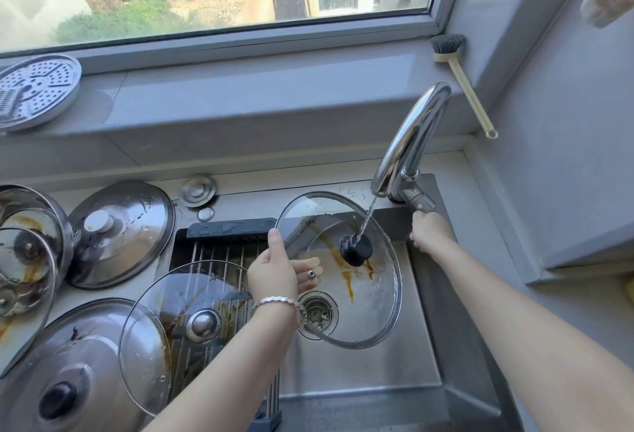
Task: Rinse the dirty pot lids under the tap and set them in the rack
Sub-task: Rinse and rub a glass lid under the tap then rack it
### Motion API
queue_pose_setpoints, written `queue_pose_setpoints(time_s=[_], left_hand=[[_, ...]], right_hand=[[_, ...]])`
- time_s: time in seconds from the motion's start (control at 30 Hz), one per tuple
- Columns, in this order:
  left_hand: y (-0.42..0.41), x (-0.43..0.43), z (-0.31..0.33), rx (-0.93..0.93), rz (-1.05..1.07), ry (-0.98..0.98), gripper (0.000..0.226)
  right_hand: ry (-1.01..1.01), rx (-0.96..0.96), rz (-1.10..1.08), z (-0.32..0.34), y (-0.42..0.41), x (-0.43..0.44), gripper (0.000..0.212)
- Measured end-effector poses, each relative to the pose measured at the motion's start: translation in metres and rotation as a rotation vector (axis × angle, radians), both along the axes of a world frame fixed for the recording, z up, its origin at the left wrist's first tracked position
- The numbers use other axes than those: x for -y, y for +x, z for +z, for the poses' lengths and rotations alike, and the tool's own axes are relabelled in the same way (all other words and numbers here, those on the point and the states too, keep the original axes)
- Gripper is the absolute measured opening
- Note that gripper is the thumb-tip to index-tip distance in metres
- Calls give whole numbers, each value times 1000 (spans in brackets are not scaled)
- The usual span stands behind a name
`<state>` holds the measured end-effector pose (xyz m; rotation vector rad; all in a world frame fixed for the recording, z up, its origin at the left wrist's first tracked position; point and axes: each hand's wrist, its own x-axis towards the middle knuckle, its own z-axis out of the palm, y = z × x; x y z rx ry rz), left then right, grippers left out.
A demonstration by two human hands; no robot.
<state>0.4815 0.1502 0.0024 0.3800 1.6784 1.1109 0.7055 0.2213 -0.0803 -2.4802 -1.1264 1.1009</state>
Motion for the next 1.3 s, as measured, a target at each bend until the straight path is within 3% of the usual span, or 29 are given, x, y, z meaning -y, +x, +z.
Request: queue_pose_setpoints(time_s=[0.07, 0.13, 0.2, 0.27, 0.47, 0.57, 0.67, 0.73, 0.87, 1.03, 1.2, 1.3], left_hand=[[0, -1, 0, 6, 11, -10, 41], [0, -1, 1, 19, 28, -15, 40], [0, 0, 0, 37, 53, -21, 39], [1, 0, -1, 68, 96, -30, 40], [4, 3, -4, 138, 209, 2, 35], [0, 6, -3, 140, 225, 14, 37], [-1, 4, 2, 156, 251, 42, 36], [-2, 4, 5, 157, 275, 55, 37], [-6, 13, 3, 117, 278, 49, 39], [-5, 19, 1, 136, 292, 18, 40], [-4, 25, -1, 123, 252, 1, 39], [-3, 23, 0, 127, 216, 5, 40]], right_hand=[[38, -20, -99, -2, -3, -3, 24], [38, -85, -184, 3, -7, 0, 42], [30, -71, -188, 15, -21, 10, 59], [124, -61, -142, 28, -47, 33, 61], [434, 40, 530, 42, -143, 133, 67], [466, 123, 643, 48, -137, 134, 69], [524, 134, 624, 53, -140, 125, 72], [505, 102, 479, 50, -140, 113, 72], [186, -47, 170, 46, -102, 80, 63], [427, 61, 567, 45, -130, 122, 81], [215, -10, 330, 45, -90, 97, 64], [363, 43, 508, 42, -109, 120, 68]])
